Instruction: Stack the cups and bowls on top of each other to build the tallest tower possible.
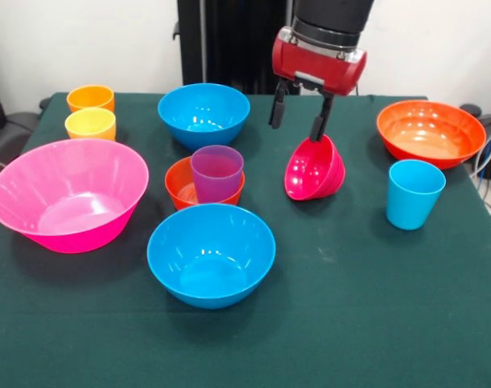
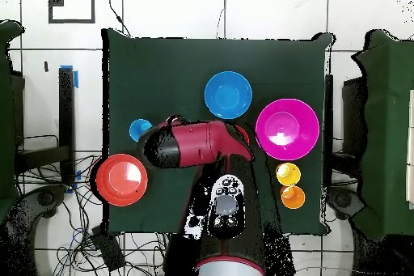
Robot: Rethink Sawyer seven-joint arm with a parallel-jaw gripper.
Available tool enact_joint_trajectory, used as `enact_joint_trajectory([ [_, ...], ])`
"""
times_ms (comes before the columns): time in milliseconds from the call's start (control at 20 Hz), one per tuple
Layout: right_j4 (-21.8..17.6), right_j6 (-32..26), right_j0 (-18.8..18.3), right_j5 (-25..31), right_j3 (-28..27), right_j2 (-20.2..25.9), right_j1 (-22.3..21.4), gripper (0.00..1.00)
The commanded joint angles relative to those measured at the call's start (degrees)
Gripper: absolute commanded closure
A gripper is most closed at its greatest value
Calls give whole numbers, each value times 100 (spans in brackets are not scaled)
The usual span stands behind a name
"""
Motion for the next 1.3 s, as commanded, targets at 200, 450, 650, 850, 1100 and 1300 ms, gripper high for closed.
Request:
enact_joint_trajectory([
  [200, -152, 119, 170, 41, 221, 295, 255, 0],
  [450, -154, 62, 161, 71, 191, 305, 252, 0],
  [650, -182, -69, 98, 115, 135, 363, 263, 0],
  [850, -201, -152, 73, 214, 128, 348, 178, 0],
  [1100, -227, -200, 60, 258, 108, 316, 96, 0],
  [1300, -281, -250, -15, 102, 24, 363, 218, 0],
])
